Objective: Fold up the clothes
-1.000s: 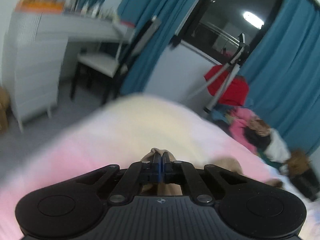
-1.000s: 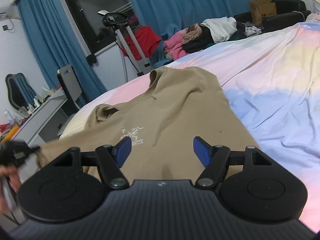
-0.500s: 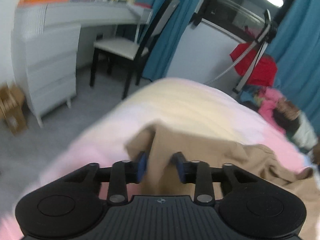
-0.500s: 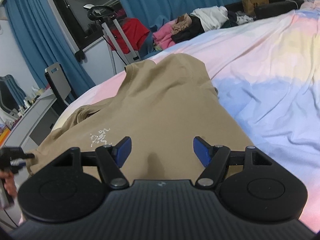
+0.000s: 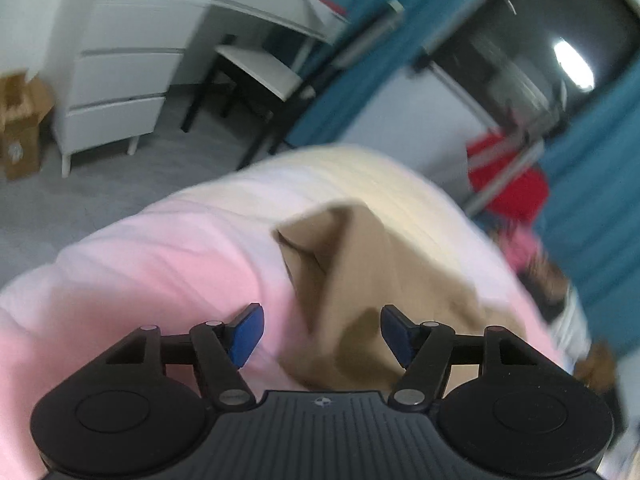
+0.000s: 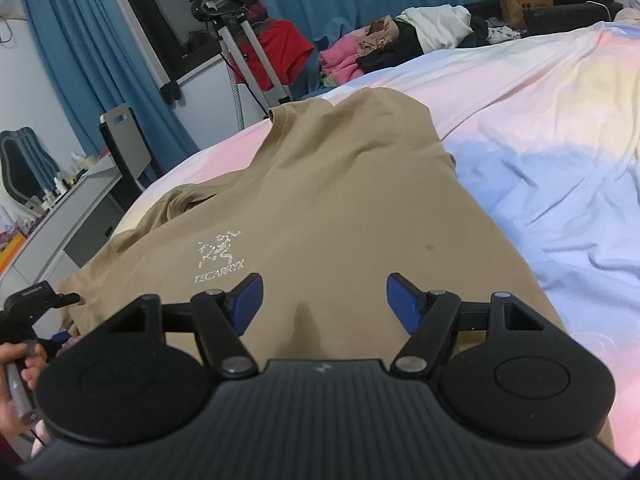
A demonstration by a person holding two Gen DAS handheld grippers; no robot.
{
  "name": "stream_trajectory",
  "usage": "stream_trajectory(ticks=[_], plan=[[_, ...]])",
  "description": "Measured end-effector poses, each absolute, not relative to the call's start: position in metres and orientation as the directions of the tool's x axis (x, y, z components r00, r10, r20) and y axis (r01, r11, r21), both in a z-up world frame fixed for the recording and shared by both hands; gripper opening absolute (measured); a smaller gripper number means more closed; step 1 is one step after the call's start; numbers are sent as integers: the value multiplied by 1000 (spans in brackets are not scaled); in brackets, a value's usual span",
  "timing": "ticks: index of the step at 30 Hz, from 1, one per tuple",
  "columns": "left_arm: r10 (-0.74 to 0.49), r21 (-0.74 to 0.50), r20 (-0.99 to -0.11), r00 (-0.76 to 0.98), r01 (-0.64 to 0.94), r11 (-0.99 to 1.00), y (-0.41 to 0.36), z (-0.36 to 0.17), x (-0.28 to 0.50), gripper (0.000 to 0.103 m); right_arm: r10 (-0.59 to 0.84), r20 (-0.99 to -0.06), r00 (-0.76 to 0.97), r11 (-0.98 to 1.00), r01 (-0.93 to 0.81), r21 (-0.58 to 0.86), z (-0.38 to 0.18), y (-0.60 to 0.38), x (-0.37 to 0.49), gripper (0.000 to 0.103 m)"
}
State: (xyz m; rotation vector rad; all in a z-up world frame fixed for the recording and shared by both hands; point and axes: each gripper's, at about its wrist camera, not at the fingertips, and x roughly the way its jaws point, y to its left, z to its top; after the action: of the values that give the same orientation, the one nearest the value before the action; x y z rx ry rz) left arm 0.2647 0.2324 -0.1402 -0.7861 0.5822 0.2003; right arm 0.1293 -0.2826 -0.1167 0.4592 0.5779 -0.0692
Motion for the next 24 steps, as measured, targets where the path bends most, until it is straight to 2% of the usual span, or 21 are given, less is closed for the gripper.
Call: stream_trajectory(ticks=[3,4,6,7,8,11,13,15,17,19,20,22,24], plan=[[-58,-641,-529,847,-354,681,232,-140,276,65,60,-542,838,900,190,393,-117,-283,130,70],[-70,-631,-521,850,-329,702,227,-138,281,57,59,-542,838,900,190,392,-117,-283,131,70],[-38,-536,-545,838,-313,784,209,-133,295,31,56,-543,838,901,192,389,-118,-284,132,70],[-13,-481,-551,834,-305,822,199,-128,302,8,54,-542,839,900,195,391,-118,-285,132,70],[3,-436,-541,841,-283,854,187,-120,306,6,52,-540,840,898,197,394,-117,-286,132,70],[27,-257,-473,880,-167,952,136,-90,313,6,48,-535,844,892,205,403,-117,-290,131,70],[-3,-58,-418,909,-23,998,82,-76,307,6,44,-531,846,888,211,409,-116,-292,131,70],[-67,158,-373,926,134,978,23,-68,296,6,41,-528,848,884,216,416,-115,-295,131,70],[-188,261,-401,897,308,915,-29,-74,280,8,37,-525,850,879,222,422,-115,-298,131,70],[-268,282,-459,847,425,861,-66,-83,267,20,34,-523,852,873,230,431,-115,-302,130,70],[-293,281,-481,826,462,841,-80,-88,260,36,33,-523,852,870,234,435,-115,-304,130,70],[-313,278,-496,810,490,826,-92,-96,248,56,30,-525,851,864,241,441,-116,-307,129,70],[-323,264,-499,804,496,827,-91,-98,231,59,35,-522,852,860,240,449,-115,-309,128,70]])
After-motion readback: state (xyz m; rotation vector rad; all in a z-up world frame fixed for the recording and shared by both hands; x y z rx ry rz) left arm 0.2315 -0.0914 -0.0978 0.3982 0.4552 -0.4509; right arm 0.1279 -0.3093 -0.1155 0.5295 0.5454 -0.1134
